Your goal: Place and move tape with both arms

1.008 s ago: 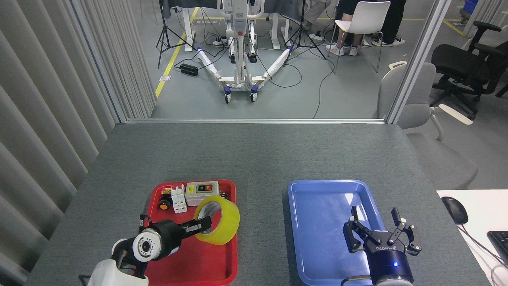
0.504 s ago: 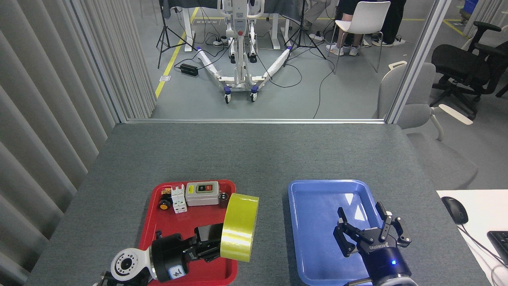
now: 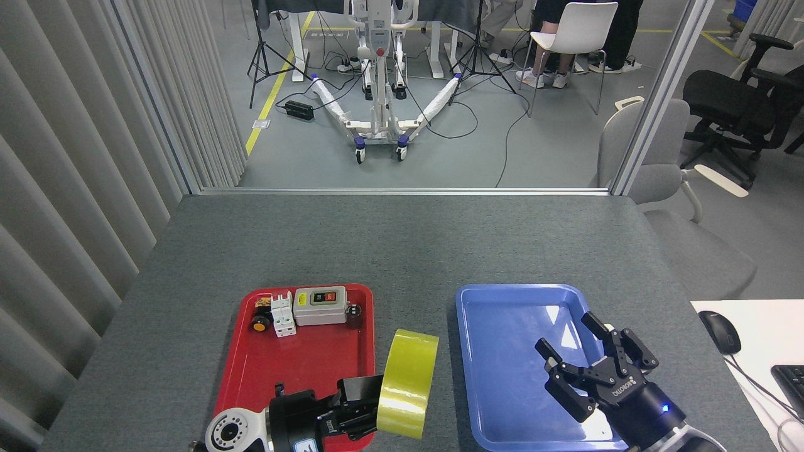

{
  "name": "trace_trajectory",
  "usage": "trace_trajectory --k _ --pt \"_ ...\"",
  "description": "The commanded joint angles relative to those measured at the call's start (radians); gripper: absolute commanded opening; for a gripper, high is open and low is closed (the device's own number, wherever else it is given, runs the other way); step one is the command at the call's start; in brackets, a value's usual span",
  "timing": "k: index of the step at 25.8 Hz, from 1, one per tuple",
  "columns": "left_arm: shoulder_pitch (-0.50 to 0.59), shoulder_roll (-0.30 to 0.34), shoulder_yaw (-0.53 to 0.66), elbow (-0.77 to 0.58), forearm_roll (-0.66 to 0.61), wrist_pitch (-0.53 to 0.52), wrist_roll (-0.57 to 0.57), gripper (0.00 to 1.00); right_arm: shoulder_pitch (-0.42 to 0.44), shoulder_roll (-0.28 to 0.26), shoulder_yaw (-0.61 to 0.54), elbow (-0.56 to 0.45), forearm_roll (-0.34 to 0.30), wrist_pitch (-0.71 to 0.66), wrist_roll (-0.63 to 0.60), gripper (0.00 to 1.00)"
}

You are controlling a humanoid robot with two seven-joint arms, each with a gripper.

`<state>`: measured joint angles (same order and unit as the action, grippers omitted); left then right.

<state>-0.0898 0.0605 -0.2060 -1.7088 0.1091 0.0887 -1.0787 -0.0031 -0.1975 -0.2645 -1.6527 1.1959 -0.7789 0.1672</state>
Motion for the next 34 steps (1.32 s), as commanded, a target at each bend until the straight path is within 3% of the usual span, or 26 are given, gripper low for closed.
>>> trace_trajectory --k 1,5,8,10,13,14,18,23,27,30,34 --pt "-0.001 -0.001 -0.001 0.003 0.000 -0.003 0.000 0.00 -0.047 0.044 0.001 -0.001 -0.002 -0.006 0.077 0.99" --pt "-0.002 -0.004 -0.003 0.003 0.000 -0.006 0.000 0.00 -0.057 0.096 -0.001 -0.009 -0.004 -0.006 0.173 0.99" --pt "-0.002 -0.004 -0.003 0.008 0.000 -0.006 0.000 0.00 -0.063 0.107 -0.019 -0.007 -0.012 -0.006 0.187 0.99" --pt "-0.004 -0.004 -0.001 0.015 0.000 -0.006 0.000 0.00 -0.070 0.115 -0.035 -0.006 -0.050 -0.006 0.190 0.99" --pt "-0.005 -0.002 -0.001 0.017 0.000 -0.007 0.000 0.00 -0.061 0.081 -0.021 -0.001 -0.136 -0.006 0.190 0.99" --pt "-0.007 -0.002 -0.001 0.017 0.000 -0.007 0.000 0.00 -0.052 0.044 -0.002 -0.001 -0.176 -0.006 0.190 0.98" --pt "-0.008 -0.004 -0.001 0.017 0.000 -0.009 0.000 0.00 -0.020 -0.189 0.225 -0.012 -0.328 -0.006 0.141 0.92" --pt "-0.008 -0.002 -0.001 0.017 0.000 -0.011 0.000 0.00 -0.047 -0.392 0.398 -0.047 -0.338 -0.006 -0.054 0.92" --pt "-0.008 -0.001 -0.003 0.017 0.000 -0.011 0.000 0.00 -0.156 -0.543 0.622 -0.068 -0.338 0.006 -0.175 0.92" --pt "-0.008 -0.001 -0.001 0.017 0.000 -0.011 0.000 0.00 -0.256 -0.594 0.765 -0.082 -0.338 0.098 -0.229 0.92" --pt "-0.010 0.002 -0.001 0.018 0.000 -0.012 0.000 0.00 -0.337 -0.556 0.849 -0.068 -0.332 0.145 -0.222 0.93"
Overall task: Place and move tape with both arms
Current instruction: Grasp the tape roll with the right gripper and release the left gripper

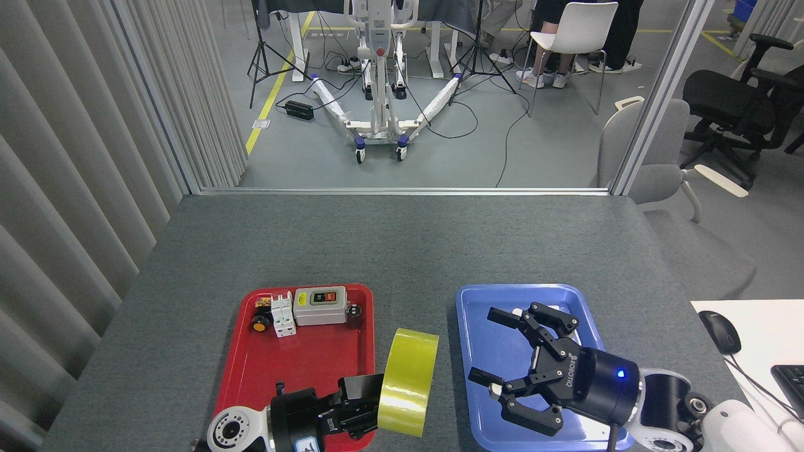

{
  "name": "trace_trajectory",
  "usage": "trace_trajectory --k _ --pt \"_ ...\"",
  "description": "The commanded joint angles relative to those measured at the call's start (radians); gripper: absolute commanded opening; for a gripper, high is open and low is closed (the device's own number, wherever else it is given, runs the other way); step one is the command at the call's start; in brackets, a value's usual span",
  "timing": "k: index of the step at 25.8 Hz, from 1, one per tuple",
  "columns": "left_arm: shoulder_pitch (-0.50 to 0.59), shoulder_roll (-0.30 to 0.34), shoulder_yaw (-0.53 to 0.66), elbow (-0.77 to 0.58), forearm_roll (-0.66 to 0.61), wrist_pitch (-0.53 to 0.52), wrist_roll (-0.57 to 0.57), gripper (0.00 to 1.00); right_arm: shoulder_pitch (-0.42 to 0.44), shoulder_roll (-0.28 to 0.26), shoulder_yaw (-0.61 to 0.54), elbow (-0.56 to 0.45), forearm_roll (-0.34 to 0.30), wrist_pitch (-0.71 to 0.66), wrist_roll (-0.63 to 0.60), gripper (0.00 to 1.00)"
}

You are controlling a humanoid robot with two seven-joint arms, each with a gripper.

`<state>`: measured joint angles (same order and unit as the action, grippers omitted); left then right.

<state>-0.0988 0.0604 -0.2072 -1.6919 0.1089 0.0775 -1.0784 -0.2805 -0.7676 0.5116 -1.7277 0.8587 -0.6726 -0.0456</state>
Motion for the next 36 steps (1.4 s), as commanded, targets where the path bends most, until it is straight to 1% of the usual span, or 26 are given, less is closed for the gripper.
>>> trace_trajectory --k 1,5,9,15,16,17,20,21,23,25,26,30,34,35,36 --pt "-0.001 0.002 0.000 0.001 0.000 -0.001 0.000 0.00 -0.072 0.028 0.087 0.011 0.006 0.047 -0.008 0.93" --pt "-0.001 0.004 0.000 0.006 0.000 -0.002 0.000 0.00 -0.112 0.073 0.142 0.051 0.022 0.056 0.012 0.93" --pt "-0.001 0.006 0.000 0.006 0.000 -0.002 0.000 0.00 -0.134 0.099 0.199 0.069 0.042 0.093 0.016 0.93" --pt "-0.001 0.007 0.000 0.008 0.000 -0.002 0.000 0.00 -0.178 0.159 0.226 0.125 0.054 0.111 0.026 0.92" --pt "-0.001 0.007 0.002 0.008 -0.001 -0.002 0.000 0.00 -0.180 0.165 0.226 0.131 0.054 0.111 0.032 0.89" --pt "-0.001 0.007 0.002 0.008 0.000 -0.002 0.000 0.00 -0.180 0.172 0.228 0.139 0.054 0.111 0.035 0.85" --pt "-0.001 0.007 0.002 0.008 -0.002 -0.004 0.000 0.00 -0.180 0.189 0.234 0.154 0.054 0.110 0.053 0.62" --pt "-0.002 0.007 0.002 0.008 -0.002 -0.004 0.000 0.00 -0.180 0.191 0.240 0.154 0.056 0.110 0.055 0.58" --pt "-0.002 0.007 0.002 0.009 -0.008 -0.004 0.000 0.00 -0.181 0.192 0.248 0.154 0.054 0.104 0.055 0.45" --pt "-0.002 0.007 0.002 0.009 -0.008 -0.004 0.000 0.00 -0.181 0.195 0.248 0.154 0.054 0.097 0.055 0.37" --pt "-0.004 0.007 0.002 0.009 -0.008 -0.004 0.000 0.00 -0.181 0.195 0.248 0.154 0.056 0.097 0.055 0.34" --pt "-0.007 0.007 0.002 0.015 -0.009 -0.013 0.000 0.00 -0.180 0.205 0.248 0.154 0.056 0.096 0.055 0.29" --pt "-0.013 0.006 0.003 0.029 -0.012 -0.013 0.000 0.00 -0.180 0.206 0.249 0.154 0.056 0.097 0.056 0.29" --pt "-0.013 0.006 0.006 0.034 -0.012 -0.016 -0.002 0.61 -0.180 0.206 0.249 0.154 0.056 0.097 0.056 0.29" --pt "-0.013 0.002 0.009 0.040 -0.011 -0.021 -0.002 0.94 -0.180 0.206 0.249 0.154 0.056 0.097 0.056 0.29"
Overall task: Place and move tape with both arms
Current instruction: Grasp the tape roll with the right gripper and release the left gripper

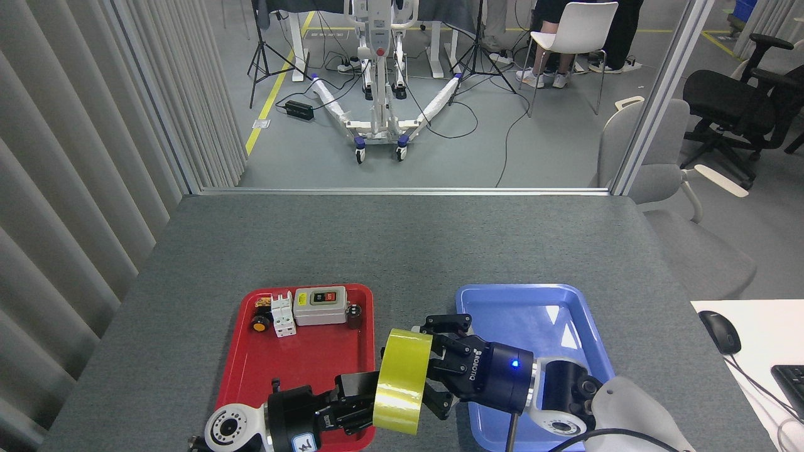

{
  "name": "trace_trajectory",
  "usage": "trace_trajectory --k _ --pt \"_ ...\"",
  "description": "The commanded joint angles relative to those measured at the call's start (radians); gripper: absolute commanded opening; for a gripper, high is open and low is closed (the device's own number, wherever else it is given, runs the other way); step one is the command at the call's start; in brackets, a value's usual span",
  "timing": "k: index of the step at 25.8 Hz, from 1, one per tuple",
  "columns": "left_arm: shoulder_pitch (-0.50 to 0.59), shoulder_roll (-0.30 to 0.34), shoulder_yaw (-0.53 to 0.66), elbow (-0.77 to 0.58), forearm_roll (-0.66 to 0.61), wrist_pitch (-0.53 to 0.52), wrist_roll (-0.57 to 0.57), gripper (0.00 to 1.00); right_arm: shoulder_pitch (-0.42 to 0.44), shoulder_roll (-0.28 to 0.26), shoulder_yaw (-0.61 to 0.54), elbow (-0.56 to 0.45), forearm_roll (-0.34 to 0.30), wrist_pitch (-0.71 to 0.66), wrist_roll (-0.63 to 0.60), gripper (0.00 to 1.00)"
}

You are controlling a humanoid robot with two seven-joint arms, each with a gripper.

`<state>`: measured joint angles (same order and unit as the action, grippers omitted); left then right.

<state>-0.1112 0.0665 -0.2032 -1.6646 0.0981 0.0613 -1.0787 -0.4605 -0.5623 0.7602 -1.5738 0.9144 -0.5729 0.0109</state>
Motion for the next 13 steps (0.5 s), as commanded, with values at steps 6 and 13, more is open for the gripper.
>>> trace_trajectory --k 6,13 --pt "-0.001 -0.007 0.007 0.022 0.000 -0.018 -0.001 1.00 0.000 0.004 -0.001 0.000 0.000 -0.002 0.001 0.29" --pt "-0.001 -0.008 0.008 0.036 -0.001 -0.018 0.000 1.00 0.002 0.006 -0.005 -0.002 0.001 -0.002 0.001 0.29"
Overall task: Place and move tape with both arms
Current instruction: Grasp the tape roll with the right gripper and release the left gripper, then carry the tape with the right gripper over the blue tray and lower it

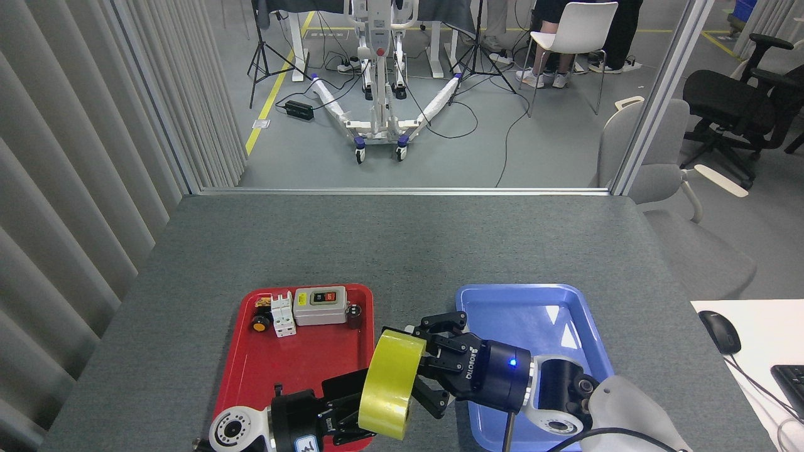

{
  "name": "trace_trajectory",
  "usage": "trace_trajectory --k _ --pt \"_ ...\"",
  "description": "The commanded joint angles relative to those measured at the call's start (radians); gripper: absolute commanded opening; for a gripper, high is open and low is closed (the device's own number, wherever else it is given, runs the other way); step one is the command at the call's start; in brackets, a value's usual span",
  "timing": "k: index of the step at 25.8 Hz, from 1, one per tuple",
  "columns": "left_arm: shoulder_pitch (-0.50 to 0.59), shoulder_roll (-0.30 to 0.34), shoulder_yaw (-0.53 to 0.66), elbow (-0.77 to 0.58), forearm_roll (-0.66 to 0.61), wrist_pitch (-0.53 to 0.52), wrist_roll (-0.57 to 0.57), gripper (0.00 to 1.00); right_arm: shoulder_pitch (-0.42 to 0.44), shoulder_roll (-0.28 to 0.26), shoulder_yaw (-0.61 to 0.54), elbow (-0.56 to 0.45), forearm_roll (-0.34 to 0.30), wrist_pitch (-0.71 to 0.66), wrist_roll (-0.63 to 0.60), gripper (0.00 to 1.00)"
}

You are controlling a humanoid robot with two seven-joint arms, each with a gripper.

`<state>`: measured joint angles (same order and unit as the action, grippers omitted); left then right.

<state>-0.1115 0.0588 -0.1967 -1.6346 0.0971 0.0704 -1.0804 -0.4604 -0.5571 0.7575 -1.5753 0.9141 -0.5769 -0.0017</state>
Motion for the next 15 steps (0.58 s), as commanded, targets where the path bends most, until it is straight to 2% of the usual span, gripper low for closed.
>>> trace_trajectory --k 1,6,11,15 --pt "-0.001 -0.001 0.002 0.007 0.000 -0.027 0.002 1.00 0.003 0.002 -0.004 0.000 0.005 0.002 0.014 0.29" --pt "-0.007 -0.001 0.003 0.007 0.000 -0.027 0.002 1.00 0.017 0.025 -0.058 -0.028 0.029 -0.009 0.014 0.29" --pt "-0.010 -0.004 0.023 0.018 0.000 -0.035 0.008 1.00 0.094 0.036 -0.257 -0.057 0.028 -0.080 0.014 0.29" --pt "-0.013 -0.004 0.040 0.035 -0.011 -0.049 0.056 1.00 0.164 0.063 -0.429 -0.057 0.028 -0.142 0.016 0.30"
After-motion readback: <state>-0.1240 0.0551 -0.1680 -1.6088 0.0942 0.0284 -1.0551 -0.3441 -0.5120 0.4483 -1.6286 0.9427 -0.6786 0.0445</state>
